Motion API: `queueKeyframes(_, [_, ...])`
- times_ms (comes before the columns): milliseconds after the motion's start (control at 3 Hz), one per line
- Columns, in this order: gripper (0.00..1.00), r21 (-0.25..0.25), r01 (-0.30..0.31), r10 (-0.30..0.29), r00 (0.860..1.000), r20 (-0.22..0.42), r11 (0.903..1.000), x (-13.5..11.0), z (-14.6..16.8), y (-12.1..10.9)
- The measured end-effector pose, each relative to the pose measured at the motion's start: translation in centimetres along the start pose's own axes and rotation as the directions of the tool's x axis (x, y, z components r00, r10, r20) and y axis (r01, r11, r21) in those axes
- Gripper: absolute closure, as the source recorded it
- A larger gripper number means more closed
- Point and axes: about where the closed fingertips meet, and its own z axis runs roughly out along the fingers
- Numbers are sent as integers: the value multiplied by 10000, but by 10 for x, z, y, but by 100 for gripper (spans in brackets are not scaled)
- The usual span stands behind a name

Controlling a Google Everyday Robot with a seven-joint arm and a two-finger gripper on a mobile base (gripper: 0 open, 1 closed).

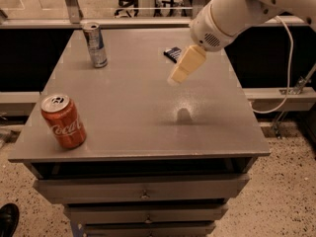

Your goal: Pick redbull can

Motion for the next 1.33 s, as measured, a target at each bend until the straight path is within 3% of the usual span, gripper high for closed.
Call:
queueKeyframes(333, [0,318,-495,461,9939,1001,9983,-25,19,-10])
queueKeyframes(667, [0,439,-1433,1251,9503,2852,9887,-69,70,-46])
queueKeyframes(1000, [0,-91,-1683,1568,8963,4149,9857,-122,118,-63])
queueKeyframes(1333, [0,-792,-1502,1696,8510,4971,9855,-166,158,-63])
